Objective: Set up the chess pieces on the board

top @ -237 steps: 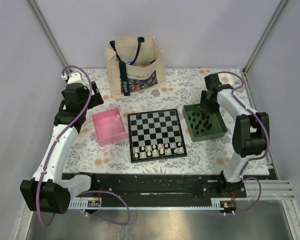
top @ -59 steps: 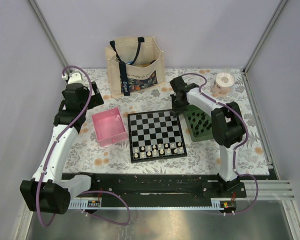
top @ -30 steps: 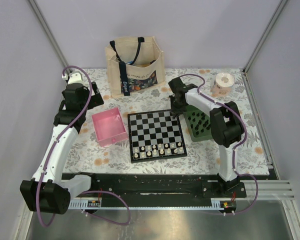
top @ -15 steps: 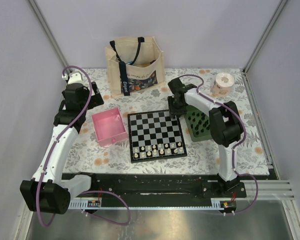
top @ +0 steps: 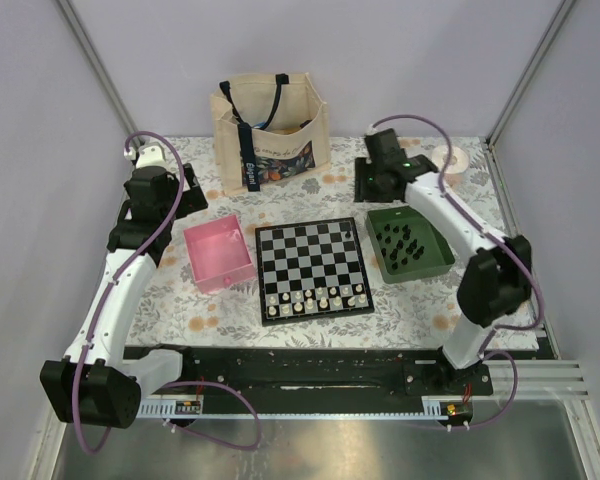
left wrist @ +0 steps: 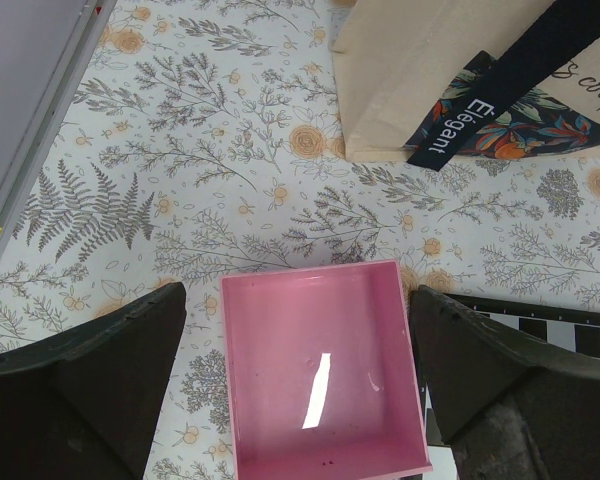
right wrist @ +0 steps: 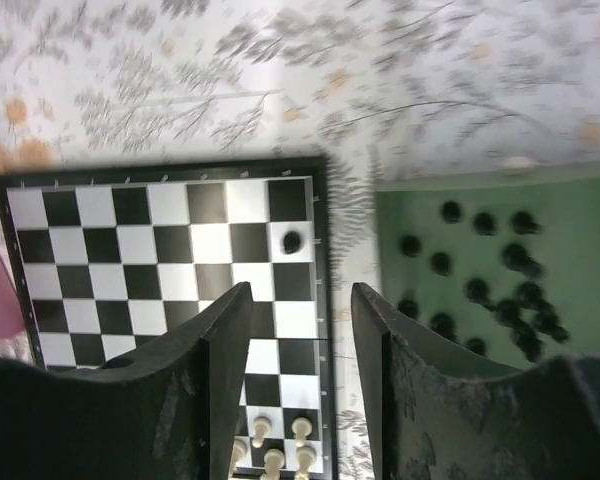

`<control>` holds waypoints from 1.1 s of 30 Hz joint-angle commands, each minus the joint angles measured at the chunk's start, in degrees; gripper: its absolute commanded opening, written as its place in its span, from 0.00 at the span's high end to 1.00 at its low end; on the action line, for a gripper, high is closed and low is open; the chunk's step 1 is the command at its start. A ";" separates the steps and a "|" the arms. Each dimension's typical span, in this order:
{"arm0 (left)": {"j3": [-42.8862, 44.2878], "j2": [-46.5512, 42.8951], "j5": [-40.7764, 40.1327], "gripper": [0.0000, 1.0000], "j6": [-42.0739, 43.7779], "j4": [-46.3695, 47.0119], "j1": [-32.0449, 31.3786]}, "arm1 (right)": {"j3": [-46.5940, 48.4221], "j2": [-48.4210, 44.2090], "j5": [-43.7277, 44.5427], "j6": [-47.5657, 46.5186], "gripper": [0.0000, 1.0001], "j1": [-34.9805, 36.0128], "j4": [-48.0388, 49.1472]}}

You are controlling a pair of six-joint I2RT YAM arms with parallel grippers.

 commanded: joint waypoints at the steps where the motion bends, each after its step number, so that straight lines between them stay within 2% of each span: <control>1: 0.66 -0.45 1.00 0.01 0.61 1.44 0.23 | -7.92 -7.45 0.41 2.80 0.49 -8.60 3.16; 5: 0.57 -0.36 1.18 0.01 0.60 1.52 0.14 | -9.43 -6.15 -2.42 2.37 0.52 -12.39 3.35; 15: 0.49 -0.53 0.73 0.01 0.69 1.52 0.23 | -1.62 5.88 -0.05 1.14 0.60 -12.92 0.10; 18: 0.49 -0.80 0.47 0.01 0.69 1.52 0.14 | -0.21 8.26 -0.22 1.05 0.66 -13.01 -0.26; 33: 0.49 -0.54 1.00 0.01 0.61 1.52 0.14 | 2.70 14.33 -0.84 -0.18 0.60 -13.01 -1.93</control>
